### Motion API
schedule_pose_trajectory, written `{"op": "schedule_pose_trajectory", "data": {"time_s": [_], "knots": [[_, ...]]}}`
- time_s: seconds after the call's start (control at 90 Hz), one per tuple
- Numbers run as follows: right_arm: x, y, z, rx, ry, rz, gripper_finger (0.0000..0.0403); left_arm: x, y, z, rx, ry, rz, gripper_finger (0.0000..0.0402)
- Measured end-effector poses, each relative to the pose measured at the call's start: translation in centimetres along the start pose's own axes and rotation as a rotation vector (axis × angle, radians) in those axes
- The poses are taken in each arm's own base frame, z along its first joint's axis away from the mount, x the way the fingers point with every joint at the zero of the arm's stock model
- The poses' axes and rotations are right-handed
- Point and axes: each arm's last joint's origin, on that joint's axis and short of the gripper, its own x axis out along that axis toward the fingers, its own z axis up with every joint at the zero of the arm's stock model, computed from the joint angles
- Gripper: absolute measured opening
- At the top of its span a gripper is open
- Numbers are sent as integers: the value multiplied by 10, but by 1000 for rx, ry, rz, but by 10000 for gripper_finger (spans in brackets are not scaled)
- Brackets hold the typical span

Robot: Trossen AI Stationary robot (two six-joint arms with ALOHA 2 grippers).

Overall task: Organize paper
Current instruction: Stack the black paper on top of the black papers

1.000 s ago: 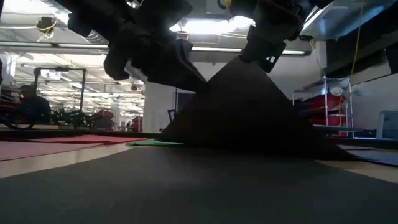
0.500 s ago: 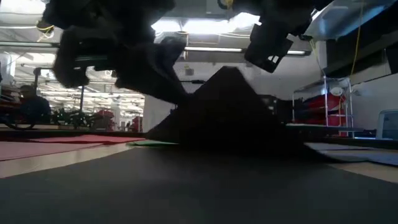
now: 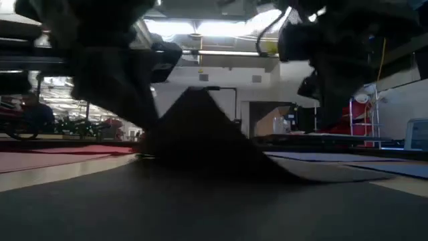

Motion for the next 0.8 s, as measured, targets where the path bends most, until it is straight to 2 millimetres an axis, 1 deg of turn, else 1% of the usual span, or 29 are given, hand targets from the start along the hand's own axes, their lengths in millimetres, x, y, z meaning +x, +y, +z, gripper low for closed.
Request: {"op": "schedule_pose_trajectory", "data": {"time_s": [0.133, 0.356, 0.456, 0.611, 0.678, 0.8], "knots": [[14, -6, -8, 28, -37, 14, 2, -2, -9, 3, 16, -16, -16, 0], [32, -11, -22, 92, -86, 93, 0, -2, -10, 4, 2, -18, -20, 0], [38, -8, -27, 79, -110, 114, 0, -2, -9, 4, -1, -18, -18, 0], [46, 2, -32, 63, -126, 152, 0, -2, -9, 4, -1, -19, -18, 0], [53, 4, -36, 69, -103, 150, 0, -2, -9, 4, -1, -19, -17, 0], [66, 7, -35, 76, -91, 181, 0, -2, -9, 3, -16, -18, -18, 0]]}}
